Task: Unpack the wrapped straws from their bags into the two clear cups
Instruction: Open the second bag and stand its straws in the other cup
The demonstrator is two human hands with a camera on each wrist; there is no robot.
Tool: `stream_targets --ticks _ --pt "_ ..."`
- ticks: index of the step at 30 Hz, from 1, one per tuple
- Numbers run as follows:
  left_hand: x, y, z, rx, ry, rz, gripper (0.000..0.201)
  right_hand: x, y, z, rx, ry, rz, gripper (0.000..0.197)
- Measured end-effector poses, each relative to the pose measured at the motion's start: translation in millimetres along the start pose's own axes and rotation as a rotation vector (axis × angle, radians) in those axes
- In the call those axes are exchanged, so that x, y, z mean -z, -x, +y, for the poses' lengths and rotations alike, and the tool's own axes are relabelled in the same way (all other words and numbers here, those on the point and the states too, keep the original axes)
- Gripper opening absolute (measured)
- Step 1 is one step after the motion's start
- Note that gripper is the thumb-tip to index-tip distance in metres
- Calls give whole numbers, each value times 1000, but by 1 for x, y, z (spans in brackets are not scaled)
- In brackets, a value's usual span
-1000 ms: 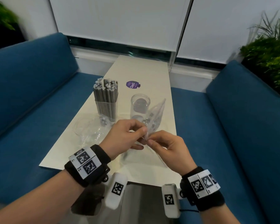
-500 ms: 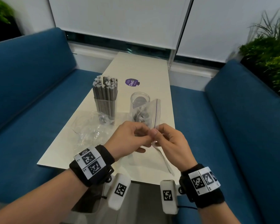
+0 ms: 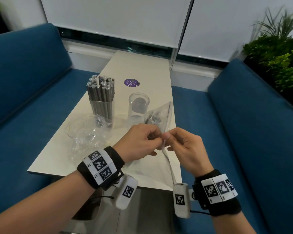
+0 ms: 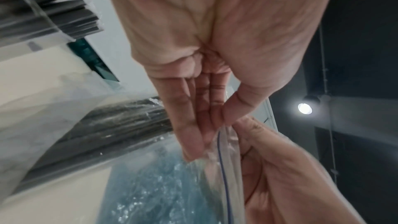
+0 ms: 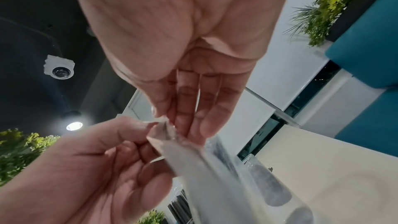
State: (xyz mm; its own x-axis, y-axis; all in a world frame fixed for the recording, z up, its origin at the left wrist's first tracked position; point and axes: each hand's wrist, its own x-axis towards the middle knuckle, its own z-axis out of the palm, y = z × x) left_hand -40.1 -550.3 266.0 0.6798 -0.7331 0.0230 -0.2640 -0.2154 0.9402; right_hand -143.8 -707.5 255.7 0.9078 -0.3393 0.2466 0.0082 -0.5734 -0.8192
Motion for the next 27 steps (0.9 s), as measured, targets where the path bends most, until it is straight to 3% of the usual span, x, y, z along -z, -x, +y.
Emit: stream_targets --ticks 4,9,12,15,17,20,23,27 --pt "-6 -1 2 -28 27 -11 14 8 2 6 -28 -44 7 21" --pt "2 3 -7 11 42 69 14 14 5 22 -104 112 85 21" --pt "4 5 -5 49 39 48 12 6 9 4 -36 102 -5 20" --pt "2 6 4 61 26 22 23 -8 9 -14 11 108 -73 24" --pt "7 6 4 48 35 70 21 -7 6 -14 -10 121 -32 23" --pt "22 2 -5 91 201 238 26 7 1 1 -150 199 154 26" --pt "34 0 -8 102 371 321 13 21 -4 9 -273 225 279 17" --pt "38 -4 -8 93 312 304 23 13 -12 6 -192 155 258 13"
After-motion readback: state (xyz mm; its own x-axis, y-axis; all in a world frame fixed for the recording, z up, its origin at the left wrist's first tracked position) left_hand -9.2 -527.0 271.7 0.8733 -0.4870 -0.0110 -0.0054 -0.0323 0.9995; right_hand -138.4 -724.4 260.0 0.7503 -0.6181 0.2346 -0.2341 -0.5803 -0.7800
